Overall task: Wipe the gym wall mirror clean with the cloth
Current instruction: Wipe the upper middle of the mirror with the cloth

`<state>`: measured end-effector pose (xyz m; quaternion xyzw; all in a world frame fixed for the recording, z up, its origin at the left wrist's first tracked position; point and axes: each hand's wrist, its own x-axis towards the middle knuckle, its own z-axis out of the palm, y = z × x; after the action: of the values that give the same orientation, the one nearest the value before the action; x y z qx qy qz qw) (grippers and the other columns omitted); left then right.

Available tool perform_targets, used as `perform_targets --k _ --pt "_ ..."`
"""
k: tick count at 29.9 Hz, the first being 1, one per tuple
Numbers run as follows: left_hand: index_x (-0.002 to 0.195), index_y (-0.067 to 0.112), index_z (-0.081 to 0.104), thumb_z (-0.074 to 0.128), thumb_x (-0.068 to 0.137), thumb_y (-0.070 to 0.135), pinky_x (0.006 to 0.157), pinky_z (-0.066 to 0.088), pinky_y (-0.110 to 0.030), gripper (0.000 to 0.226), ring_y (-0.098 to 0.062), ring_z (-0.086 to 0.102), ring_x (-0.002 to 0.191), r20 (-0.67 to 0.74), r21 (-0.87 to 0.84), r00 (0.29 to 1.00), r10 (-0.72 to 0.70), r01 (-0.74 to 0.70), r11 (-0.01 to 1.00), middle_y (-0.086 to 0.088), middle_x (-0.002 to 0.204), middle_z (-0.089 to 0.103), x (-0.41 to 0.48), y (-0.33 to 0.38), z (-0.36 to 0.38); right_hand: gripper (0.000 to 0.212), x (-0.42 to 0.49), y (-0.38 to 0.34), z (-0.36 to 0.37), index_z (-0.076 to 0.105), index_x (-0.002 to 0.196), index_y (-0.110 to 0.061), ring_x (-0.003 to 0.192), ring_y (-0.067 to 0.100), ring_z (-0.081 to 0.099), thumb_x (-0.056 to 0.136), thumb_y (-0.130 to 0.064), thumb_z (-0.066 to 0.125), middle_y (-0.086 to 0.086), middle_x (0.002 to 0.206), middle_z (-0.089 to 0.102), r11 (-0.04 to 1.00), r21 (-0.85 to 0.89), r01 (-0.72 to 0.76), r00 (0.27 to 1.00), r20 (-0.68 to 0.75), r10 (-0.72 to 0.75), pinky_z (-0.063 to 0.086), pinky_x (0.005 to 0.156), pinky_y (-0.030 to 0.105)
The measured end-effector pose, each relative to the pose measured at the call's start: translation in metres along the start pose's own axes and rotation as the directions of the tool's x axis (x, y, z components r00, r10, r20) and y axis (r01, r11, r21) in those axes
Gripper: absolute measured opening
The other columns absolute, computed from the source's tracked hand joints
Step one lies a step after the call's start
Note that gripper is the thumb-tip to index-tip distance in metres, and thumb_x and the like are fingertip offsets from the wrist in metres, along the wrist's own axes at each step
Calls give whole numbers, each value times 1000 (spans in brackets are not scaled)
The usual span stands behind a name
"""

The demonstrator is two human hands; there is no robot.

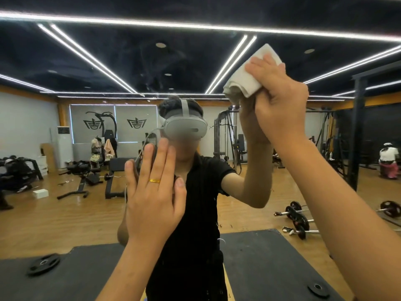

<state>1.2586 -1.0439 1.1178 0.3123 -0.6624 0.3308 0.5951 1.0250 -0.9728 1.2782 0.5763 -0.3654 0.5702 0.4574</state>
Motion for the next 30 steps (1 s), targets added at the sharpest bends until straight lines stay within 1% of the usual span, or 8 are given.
perform_targets --k 4,7,13,16,18,20,25,30 --pt "159 9 34 40 104 29 128 6 -54 59 -27 15 158 9 19 1000 3 -3 1000 -9 169 25 0 -1 0 36 -7 -15 -1 68 135 -12 131 25 61 102 -13 52 9 136 67 997 16 -79 997 1 79 49 110 43" --pt "158 9 37 42 103 28 128 4 -52 58 -27 16 158 22 -39 1000 9 -8 999 -9 168 26 3 -2 -4 35 -19 -19 -12 66 137 -17 105 21 70 104 -17 53 9 121 73 996 -46 -71 997 40 73 56 89 25" --pt "152 13 49 47 100 26 128 2 -50 54 -25 18 158 65 -131 997 47 -38 991 -10 167 29 -12 -35 -34 39 -71 -34 -19 62 140 -18 79 13 63 103 -11 61 11 108 74 992 -110 -62 989 130 76 41 69 2" --pt "153 14 46 45 100 28 127 3 -57 54 -23 14 159 66 -91 997 36 -30 995 -9 168 27 -16 -69 -44 33 -67 -53 -6 64 138 -13 78 10 62 105 -16 58 9 105 74 994 -81 -78 997 13 79 44 76 4" --pt "153 15 44 44 101 28 125 6 -63 54 -24 14 159 55 -63 998 29 -26 998 -10 168 26 -15 -91 -47 32 -54 -71 6 65 135 -11 90 16 69 105 -21 59 9 112 75 999 -43 -31 999 -35 30 55 99 28" --pt "154 15 43 43 101 29 124 8 -65 54 -26 14 159 41 -48 999 29 -27 999 -11 168 25 -14 -110 -49 30 -40 -90 22 67 131 -10 105 23 70 105 -23 60 8 120 73 999 -41 33 999 -35 -35 53 105 51" --pt "156 16 41 40 103 29 126 11 -60 54 -30 17 158 39 1 998 50 -50 999 -12 169 25 -17 -118 -45 27 -21 -127 61 72 124 -16 90 17 67 102 -28 63 1 105 75 996 -87 10 1000 -22 -12 53 73 28" --pt "157 16 40 40 103 28 127 8 -56 55 -29 14 159 17 5 998 63 -63 998 -12 169 25 -17 -119 -45 43 -29 -133 58 64 131 -19 98 14 56 99 -46 56 2 117 66 991 -127 -44 993 104 58 41 73 12"
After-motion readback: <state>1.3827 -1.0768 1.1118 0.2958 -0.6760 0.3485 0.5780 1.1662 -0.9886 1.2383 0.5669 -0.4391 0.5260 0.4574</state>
